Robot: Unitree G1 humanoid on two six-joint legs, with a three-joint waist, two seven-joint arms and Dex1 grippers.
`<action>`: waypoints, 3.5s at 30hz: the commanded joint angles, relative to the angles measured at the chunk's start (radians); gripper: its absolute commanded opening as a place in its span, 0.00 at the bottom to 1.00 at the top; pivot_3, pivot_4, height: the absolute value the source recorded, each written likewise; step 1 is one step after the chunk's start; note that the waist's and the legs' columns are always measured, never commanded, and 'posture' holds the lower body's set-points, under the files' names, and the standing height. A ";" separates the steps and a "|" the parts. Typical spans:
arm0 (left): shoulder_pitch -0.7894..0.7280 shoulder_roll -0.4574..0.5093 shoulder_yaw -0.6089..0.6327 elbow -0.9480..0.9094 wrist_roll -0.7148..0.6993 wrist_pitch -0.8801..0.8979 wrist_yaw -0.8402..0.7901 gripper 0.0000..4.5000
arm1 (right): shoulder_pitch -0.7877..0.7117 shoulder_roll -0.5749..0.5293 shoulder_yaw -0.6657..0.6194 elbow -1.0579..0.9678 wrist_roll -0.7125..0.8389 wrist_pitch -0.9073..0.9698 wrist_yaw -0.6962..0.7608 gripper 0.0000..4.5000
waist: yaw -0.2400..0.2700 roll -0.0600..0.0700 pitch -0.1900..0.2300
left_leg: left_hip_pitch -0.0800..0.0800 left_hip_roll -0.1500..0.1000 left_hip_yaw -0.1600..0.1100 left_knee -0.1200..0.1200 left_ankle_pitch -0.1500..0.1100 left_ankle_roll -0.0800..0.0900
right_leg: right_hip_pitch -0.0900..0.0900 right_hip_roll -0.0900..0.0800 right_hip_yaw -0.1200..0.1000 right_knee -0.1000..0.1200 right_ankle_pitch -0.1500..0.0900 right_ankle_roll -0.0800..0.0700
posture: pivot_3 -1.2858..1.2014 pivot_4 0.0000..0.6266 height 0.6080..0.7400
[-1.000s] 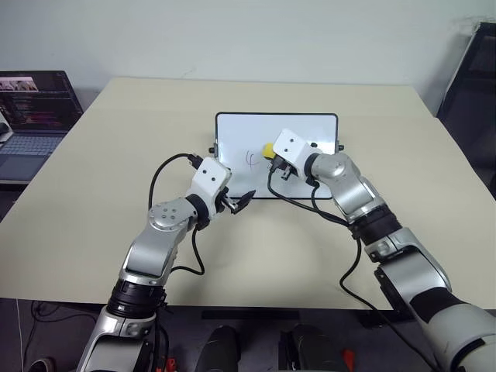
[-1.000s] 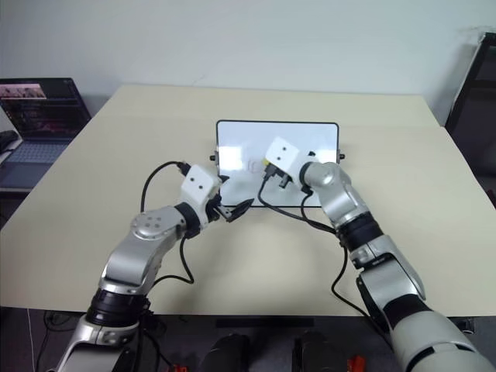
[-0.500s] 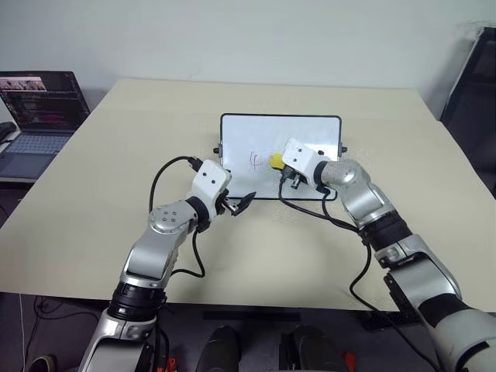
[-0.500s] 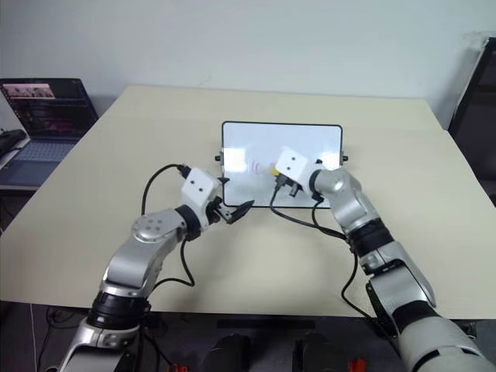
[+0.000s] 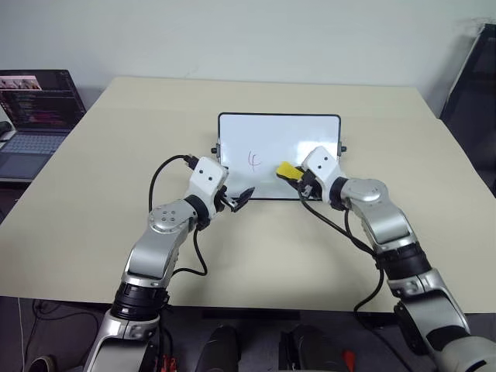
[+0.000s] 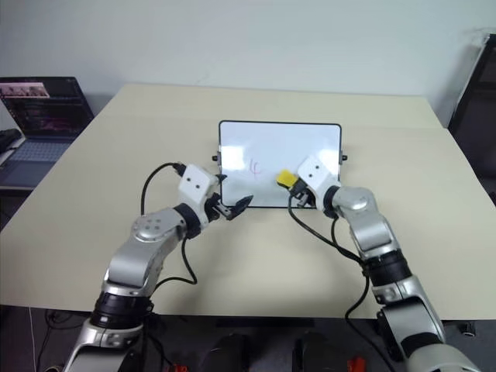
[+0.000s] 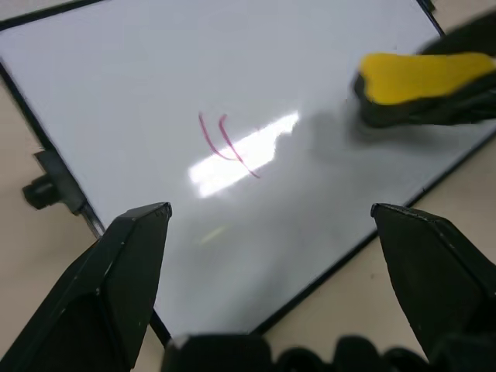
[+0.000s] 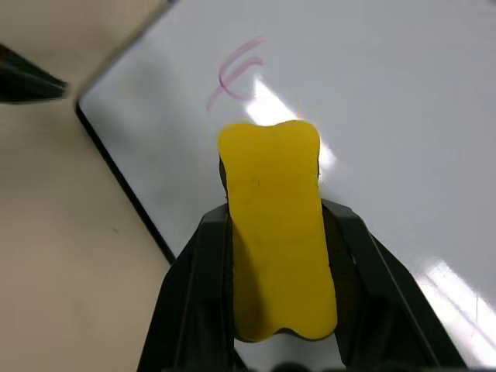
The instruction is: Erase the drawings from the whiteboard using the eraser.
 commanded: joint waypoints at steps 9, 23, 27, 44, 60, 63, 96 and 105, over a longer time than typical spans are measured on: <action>0.093 -0.016 0.061 -0.126 -0.027 -0.021 0.071 1.00 | 0.282 0.034 -0.128 -0.320 0.117 0.003 -0.143 0.26 | -0.002 0.000 0.000 | 0.000 -0.001 -0.001 0.001 0.000 0.000 | 0.000 0.000 0.000 0.000 0.000 0.000 | 0.52 0.24 1.00; 0.194 0.027 0.057 -0.129 -0.006 -0.029 0.080 1.00 | 0.353 -0.026 -0.145 -0.305 0.110 -0.037 -0.182 0.26 | -0.001 0.000 0.000 | 0.001 -0.001 0.000 0.001 0.000 0.000 | 0.000 0.001 0.000 0.000 0.000 0.000 | 0.52 0.24 1.00; 0.211 0.027 0.057 -0.131 -0.009 -0.035 0.082 1.00 | 0.311 -0.024 -0.116 -0.314 0.106 -0.024 -0.185 0.26 | -0.002 0.000 0.000 | 0.001 -0.001 0.001 0.001 0.000 0.000 | 0.000 0.001 0.000 0.000 0.000 0.000 | 0.52 0.24 1.00; 0.091 0.096 0.012 -0.008 0.030 -0.047 0.006 1.00 | -0.295 0.025 0.235 0.167 -0.170 -0.082 -0.161 0.26 | -0.002 0.000 0.000 | 0.002 -0.001 0.002 0.000 0.000 0.000 | 0.000 0.001 -0.001 0.001 0.000 0.000 | 0.52 0.24 1.00; 0.012 0.154 -0.041 0.034 0.040 -0.095 -0.100 1.00 | -0.572 0.140 0.310 0.653 -0.267 -0.184 -0.034 0.26 | -0.003 0.001 0.001 | 0.001 0.000 0.003 -0.001 0.000 0.000 | -0.001 0.000 -0.001 0.000 0.000 0.000 | 0.52 0.24 1.00; 0.010 0.154 -0.043 0.037 0.039 -0.099 -0.101 1.00 | -0.555 0.111 0.328 0.628 -0.284 -0.172 0.030 0.26 | -0.002 0.001 0.001 | 0.001 -0.001 0.002 0.000 0.000 0.000 | -0.001 0.000 -0.001 0.000 0.000 0.000 | 0.52 0.24 1.00; 0.008 0.141 -0.060 -0.013 0.030 -0.050 -0.089 1.00 | -0.633 0.124 0.299 0.912 -0.345 -0.320 -0.007 0.26 | -0.003 0.001 0.001 | 0.006 -0.001 0.003 0.001 0.001 -0.001 | 0.000 0.000 0.000 0.008 0.000 0.000 | 0.52 0.24 1.00; 0.017 0.139 -0.065 0.000 0.033 -0.070 -0.095 1.00 | -0.582 0.081 0.329 0.818 -0.376 -0.312 0.044 0.26 | -0.004 0.001 0.001 | 0.007 -0.001 0.003 0.001 0.001 0.000 | 0.001 0.000 0.000 0.009 0.000 0.000 | 0.52 0.24 1.00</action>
